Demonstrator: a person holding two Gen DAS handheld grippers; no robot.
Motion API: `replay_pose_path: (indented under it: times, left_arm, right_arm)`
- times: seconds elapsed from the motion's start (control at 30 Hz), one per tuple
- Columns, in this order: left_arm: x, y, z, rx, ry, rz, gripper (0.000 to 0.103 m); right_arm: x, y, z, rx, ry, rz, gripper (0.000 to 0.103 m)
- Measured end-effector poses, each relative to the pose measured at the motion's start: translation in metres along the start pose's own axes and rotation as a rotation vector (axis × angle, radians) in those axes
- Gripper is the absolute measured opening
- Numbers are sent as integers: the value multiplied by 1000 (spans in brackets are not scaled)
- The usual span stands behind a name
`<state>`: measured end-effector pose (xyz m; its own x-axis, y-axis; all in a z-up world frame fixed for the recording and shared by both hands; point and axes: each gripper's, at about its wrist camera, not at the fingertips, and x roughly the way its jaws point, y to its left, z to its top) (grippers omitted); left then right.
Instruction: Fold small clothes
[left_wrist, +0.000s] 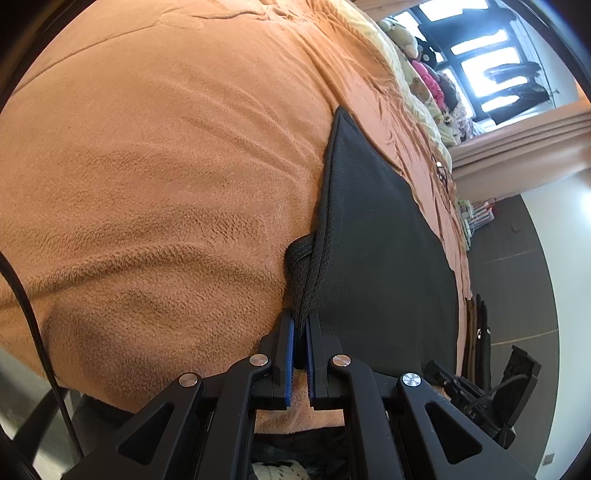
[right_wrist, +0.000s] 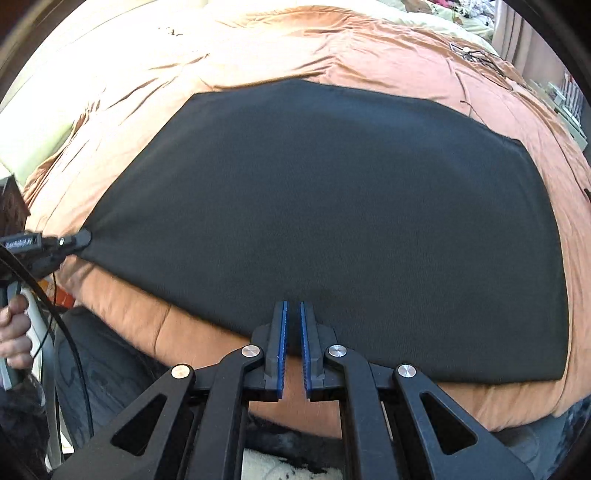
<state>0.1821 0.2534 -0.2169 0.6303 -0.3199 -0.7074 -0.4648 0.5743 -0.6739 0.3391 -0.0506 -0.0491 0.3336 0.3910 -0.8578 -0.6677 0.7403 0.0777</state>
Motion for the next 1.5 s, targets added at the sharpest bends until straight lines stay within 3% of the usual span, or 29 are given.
replay_pose_path:
  times: [0.33,0.67,0.9,1.23,1.37,1.5]
  left_arm:
    - [2,-1,-5,-90,-19,47,5]
    - [-1,2,-9,-196,-30,49,5]
    - [0,-2,-8,-205,-23,84,5]
    - [4,1,-6,-223,-24,87,5]
    - [3,1,-5,-225,-23,80,5]
    - [-6,-2,-4,-224,-31,36,5]
  right_arm:
    - [43,-23,48,51,3,20,4]
    - [85,-46,107,93,22,34,4]
    - [111,-59,149,103,25,46,4]
    - [152,-80,209,146,30,-26,0]
    - [145,-76,214,132,25,-63,1]
    - [116,-65,195,97,19,-10,1]
